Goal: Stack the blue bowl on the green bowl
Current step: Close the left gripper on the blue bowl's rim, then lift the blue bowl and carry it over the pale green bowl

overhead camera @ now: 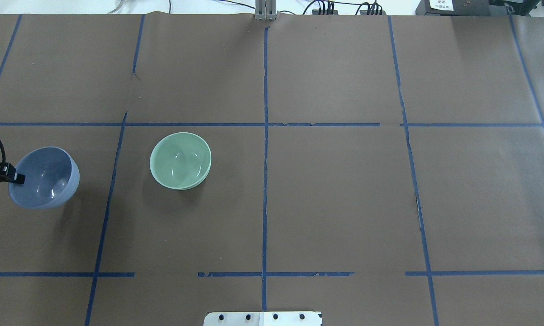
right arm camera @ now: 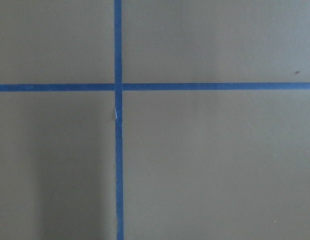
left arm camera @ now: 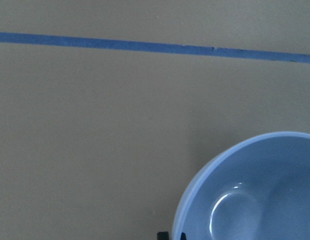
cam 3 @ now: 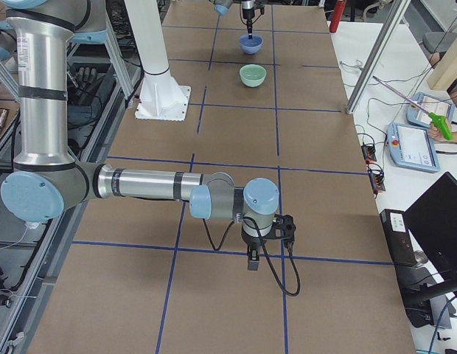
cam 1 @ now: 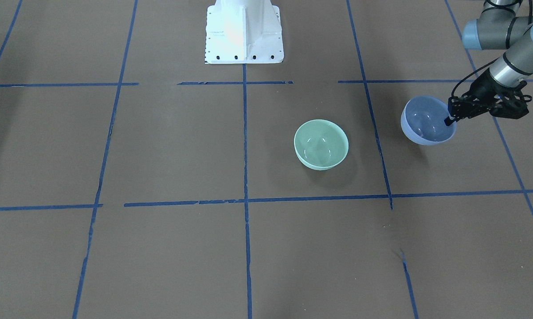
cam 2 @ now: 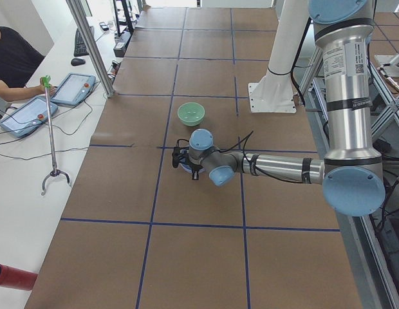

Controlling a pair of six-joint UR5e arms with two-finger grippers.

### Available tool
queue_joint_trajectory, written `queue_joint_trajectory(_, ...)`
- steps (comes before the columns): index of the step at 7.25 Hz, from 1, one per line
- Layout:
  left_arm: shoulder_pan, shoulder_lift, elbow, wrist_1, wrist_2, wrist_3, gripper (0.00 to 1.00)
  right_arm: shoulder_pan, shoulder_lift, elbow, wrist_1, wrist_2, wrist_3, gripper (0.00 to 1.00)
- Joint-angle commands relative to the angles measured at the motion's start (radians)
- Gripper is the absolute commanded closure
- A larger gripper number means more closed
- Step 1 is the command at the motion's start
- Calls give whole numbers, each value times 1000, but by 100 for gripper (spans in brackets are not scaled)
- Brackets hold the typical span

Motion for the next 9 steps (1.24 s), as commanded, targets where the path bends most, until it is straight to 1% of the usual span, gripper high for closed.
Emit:
queue_joint_trajectory(1,-64,63,-121,53,-80,29,100,0,0,0,0,-1,0,0)
queue_joint_trajectory(2,-81,61,-193,197,-81,131,100,0,0,0,0,-1,0,0)
queue_joint_trajectory(3,-133,60,-256,309,-81,214,100,0,0,0,0,1,0,0)
queue_joint_trajectory(5,-211,46,-374,533,-79,320,100,0,0,0,-1,1,0,0)
queue_joint_trajectory(6,-218,29,-419,602,-79,323,100,0,0,0,0,-1,0,0)
queue_joint_trajectory(7,-233,-18,-447,668,-71,320,100,0,0,0,0,-1,0,0)
queue_joint_trajectory(8,-242,-81,-435,696,-58,287,100,0,0,0,0,-1,0,0)
queue_joint_trajectory(9,-188,-126,-441,687,-58,124,100,0,0,0,0,-1,0,0)
